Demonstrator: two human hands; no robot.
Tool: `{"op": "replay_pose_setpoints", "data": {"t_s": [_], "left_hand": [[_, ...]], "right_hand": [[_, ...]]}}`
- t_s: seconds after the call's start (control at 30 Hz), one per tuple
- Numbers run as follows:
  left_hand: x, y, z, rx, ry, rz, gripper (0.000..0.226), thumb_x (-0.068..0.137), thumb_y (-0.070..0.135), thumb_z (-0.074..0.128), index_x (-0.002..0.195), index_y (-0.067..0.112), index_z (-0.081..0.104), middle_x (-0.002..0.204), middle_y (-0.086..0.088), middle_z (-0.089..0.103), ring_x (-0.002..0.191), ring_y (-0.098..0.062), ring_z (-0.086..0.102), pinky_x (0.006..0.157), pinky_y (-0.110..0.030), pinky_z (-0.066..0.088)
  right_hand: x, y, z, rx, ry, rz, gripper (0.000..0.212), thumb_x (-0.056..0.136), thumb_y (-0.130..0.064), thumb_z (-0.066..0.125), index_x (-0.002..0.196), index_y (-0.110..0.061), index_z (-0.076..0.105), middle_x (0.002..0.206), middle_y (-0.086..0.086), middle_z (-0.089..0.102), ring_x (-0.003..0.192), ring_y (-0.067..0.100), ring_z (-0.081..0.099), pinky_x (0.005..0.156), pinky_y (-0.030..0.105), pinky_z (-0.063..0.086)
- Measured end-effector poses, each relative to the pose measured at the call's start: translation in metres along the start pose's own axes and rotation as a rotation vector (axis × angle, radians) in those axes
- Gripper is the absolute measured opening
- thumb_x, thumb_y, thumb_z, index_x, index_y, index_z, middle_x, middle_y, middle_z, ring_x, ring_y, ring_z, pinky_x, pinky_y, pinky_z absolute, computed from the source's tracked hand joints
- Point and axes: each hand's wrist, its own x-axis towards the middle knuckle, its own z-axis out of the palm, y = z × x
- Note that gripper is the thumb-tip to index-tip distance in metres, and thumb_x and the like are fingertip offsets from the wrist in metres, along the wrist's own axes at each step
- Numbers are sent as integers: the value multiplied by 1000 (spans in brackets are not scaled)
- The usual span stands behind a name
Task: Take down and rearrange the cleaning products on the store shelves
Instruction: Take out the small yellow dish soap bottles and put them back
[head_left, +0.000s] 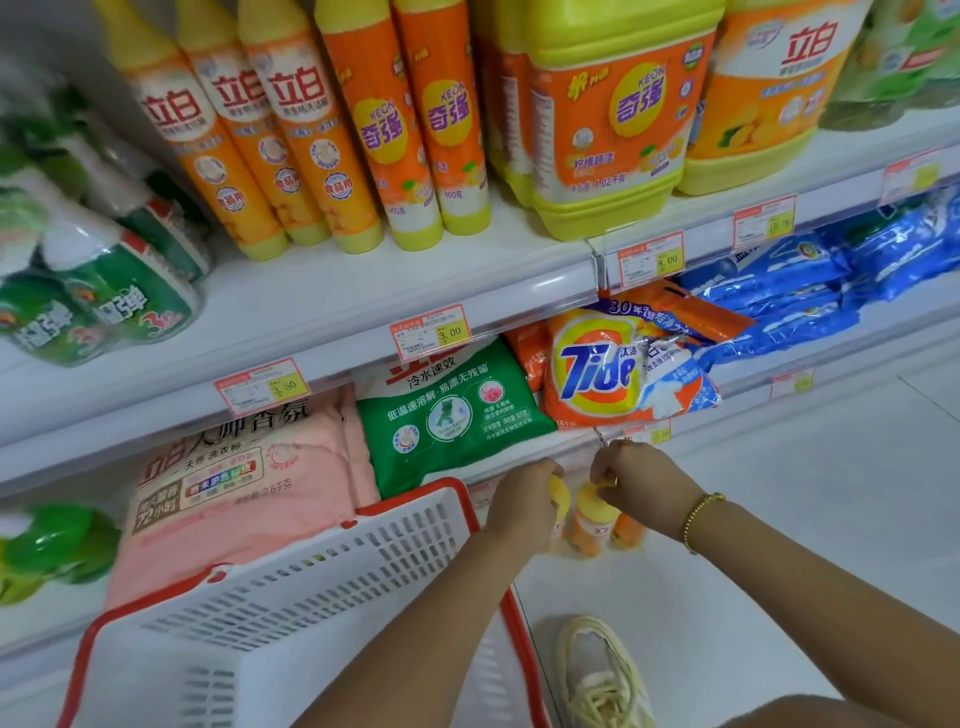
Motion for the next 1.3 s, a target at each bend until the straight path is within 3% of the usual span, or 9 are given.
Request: {"op": "replay_pose_setpoints", "data": {"t_s": [0.1,0.2,0.3,0.4,0.53,0.67,0.83,1.0,1.3], "left_hand": [[-6,0,-10,-45,-14,-40,44,89,5,58,132,13,54,132,-9,58,122,-26,53,101,-33,43],[-13,11,-46,-190,88,-34,18,89,14,64,106,9,67,103,-8,71,97,-21,66,87,-33,52],[-31,32,-119,-309,378,70,28,90,34,64,73,12,63,67,-5,67,65,-20,64,66,-32,53],[-45,40,-199,-366,729,198,46,90,40,61,59,8,52,53,-10,57,56,-26,57,61,-36,48],[-24,22,-283,-428,832,160,22,87,31,68,75,14,60,71,1,64,69,-13,61,66,-25,53],[17,-2,-322,-437,750,60,31,80,23,76,104,12,60,101,-2,66,91,-19,63,84,-32,52],[57,3,-335,-393,808,109,44,81,24,75,121,15,59,119,-4,66,108,-21,62,83,-23,40],[80,16,-333,-491,814,111,54,75,20,79,123,16,54,125,-3,63,113,-21,60,87,-24,41],[30,13,-297,-568,829,185,54,68,12,85,114,21,59,119,-3,66,109,-19,62,96,-40,50]], "right_hand": [[0,-10,-16,-84,-92,-9,24,89,-24,59,109,-13,65,111,5,63,101,19,57,86,23,45],[4,-32,-54,-185,-66,-44,26,90,-35,57,88,-10,65,89,6,65,85,20,58,72,27,46],[14,-65,-112,-29,218,-105,36,87,-36,61,60,-19,45,58,-5,48,58,9,46,52,22,31],[28,-109,-166,238,557,-279,29,84,-30,66,64,-15,51,60,-6,50,57,6,45,52,20,31],[69,-157,-198,285,748,-377,14,84,-27,65,82,-15,59,80,3,61,77,19,56,66,33,43],[114,-166,-174,141,501,-201,15,85,-27,60,93,-15,61,102,7,63,96,24,57,74,29,40],[123,-161,-150,125,481,-175,19,85,-27,56,69,-20,47,82,-1,44,94,24,53,70,27,34],[119,-161,-149,93,529,-184,41,88,-29,56,59,-29,26,80,-2,39,93,23,53,68,25,28],[96,-157,-156,124,484,-212,19,91,-26,51,90,-10,61,95,7,54,99,24,53,78,28,39]]}}
